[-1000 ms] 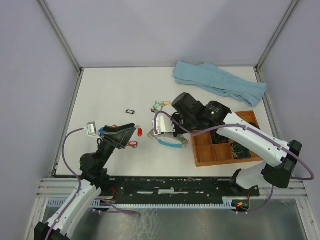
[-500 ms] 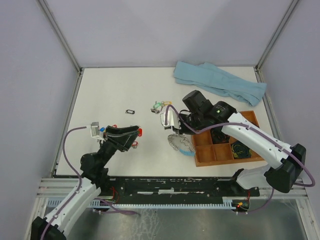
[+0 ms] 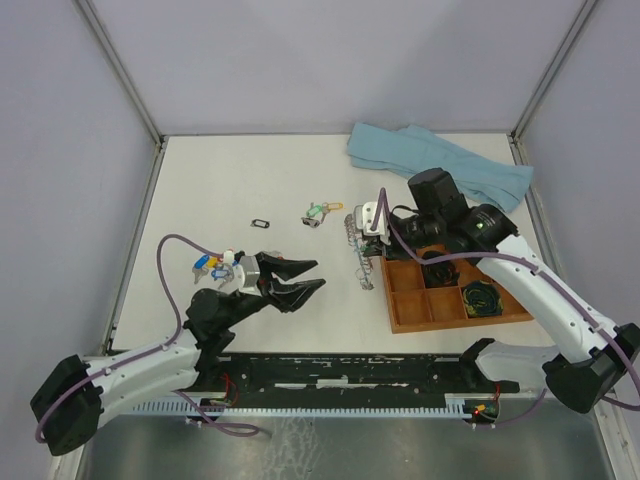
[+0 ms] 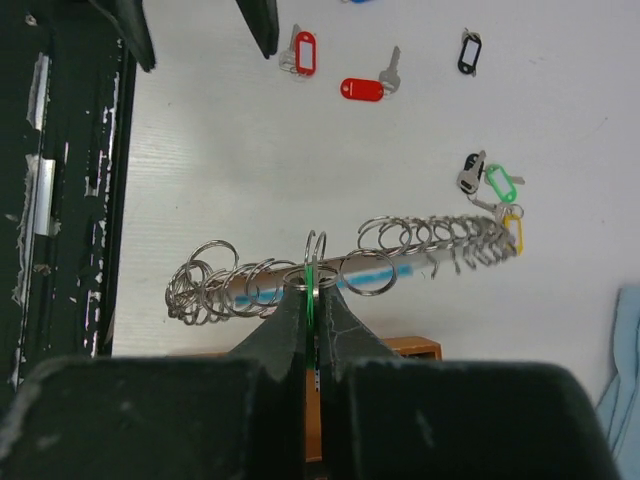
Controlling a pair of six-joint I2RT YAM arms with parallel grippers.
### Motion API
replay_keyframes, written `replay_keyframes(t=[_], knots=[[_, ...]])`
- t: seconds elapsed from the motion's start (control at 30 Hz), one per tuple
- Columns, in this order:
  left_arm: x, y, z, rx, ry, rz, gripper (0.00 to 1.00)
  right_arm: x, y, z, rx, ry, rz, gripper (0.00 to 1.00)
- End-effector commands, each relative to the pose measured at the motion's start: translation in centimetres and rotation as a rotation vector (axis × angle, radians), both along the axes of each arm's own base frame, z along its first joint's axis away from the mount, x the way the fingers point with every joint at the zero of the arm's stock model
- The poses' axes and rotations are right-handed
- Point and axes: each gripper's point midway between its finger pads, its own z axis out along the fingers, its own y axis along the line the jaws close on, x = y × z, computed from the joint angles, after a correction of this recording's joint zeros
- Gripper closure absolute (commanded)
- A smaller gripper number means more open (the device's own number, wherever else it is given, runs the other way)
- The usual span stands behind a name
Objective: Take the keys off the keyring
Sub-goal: Pick up the key from the keyring.
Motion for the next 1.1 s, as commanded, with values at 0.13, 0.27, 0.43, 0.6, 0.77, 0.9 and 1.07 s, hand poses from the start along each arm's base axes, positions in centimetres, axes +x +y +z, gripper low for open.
replay_keyframes(t=[0.13,0.27,0.43,0.6,0.77,0.9,1.07], knots=[[0.3,-2.5,4.2,0.032,-0.381,-0.009,0.61,-1.4,1.6,3.1,0.097,0.05,0.103,0.99],[0.1,-3.5,3.7,0.075,-0.439,-0.049,0.68,-1.5,1.4,2.9,0.06,0.074,0.116,0.99],[0.5,-4.1,3.3,0.061,-0.424,-0.053,0.67,-1.6,1.0,2.0,0.001,0.104,0.14,0.99],[0.0,-4.4,3.2,0.001,-0.398,-0.09,0.67,-1.7,1.0,1.4,-0.017,0.124,0.153,0.99],[-0.5,-5.3,2.8,0.0,-0.38,-0.139,0.67,-1.3,0.8,0.9,-0.033,0.109,0.142,0.99],[0.1,-5.7,2.1,0.016,-0.36,-0.124,0.67,-1.4,0.8,0.6,-0.032,0.108,0.148,0.99],[0.9,-5.7,1.3,0.034,-0.347,-0.085,0.68,-1.9,0.8,0.2,-0.033,0.112,0.183,0.99]])
